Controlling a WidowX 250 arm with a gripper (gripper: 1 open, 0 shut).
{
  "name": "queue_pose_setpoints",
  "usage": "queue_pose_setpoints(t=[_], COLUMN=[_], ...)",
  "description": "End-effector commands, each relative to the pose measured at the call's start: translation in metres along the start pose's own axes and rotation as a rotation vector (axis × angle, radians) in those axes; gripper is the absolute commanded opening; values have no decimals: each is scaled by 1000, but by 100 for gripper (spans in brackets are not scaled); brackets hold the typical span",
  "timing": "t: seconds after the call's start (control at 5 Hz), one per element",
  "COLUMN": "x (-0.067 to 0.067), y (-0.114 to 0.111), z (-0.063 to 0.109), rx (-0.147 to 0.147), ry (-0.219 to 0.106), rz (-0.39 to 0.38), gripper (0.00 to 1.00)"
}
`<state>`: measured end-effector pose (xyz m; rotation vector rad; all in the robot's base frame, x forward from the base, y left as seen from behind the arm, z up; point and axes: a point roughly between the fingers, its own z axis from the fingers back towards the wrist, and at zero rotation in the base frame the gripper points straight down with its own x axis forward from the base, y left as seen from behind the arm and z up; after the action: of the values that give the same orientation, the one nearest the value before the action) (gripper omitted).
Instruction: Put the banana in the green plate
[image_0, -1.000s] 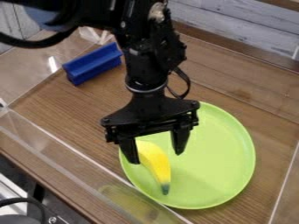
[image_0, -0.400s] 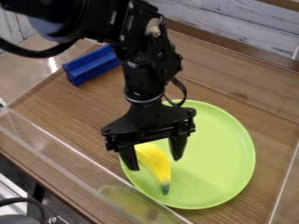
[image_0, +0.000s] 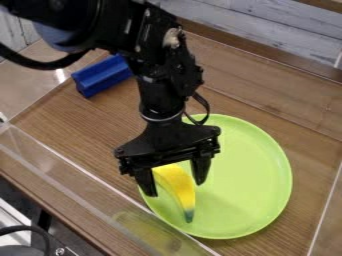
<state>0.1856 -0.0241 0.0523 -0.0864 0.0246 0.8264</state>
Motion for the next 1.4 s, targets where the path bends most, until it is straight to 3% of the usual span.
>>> queue_pose_setpoints(t=[0.0, 1.0, 1.2], x=[4, 7, 7], y=[-1, -2, -2], z=[0, -17, -22], rx=[-15, -16, -16], ry=[-6, -1, 0], rz=[7, 4, 8], gripper=[100, 100, 0])
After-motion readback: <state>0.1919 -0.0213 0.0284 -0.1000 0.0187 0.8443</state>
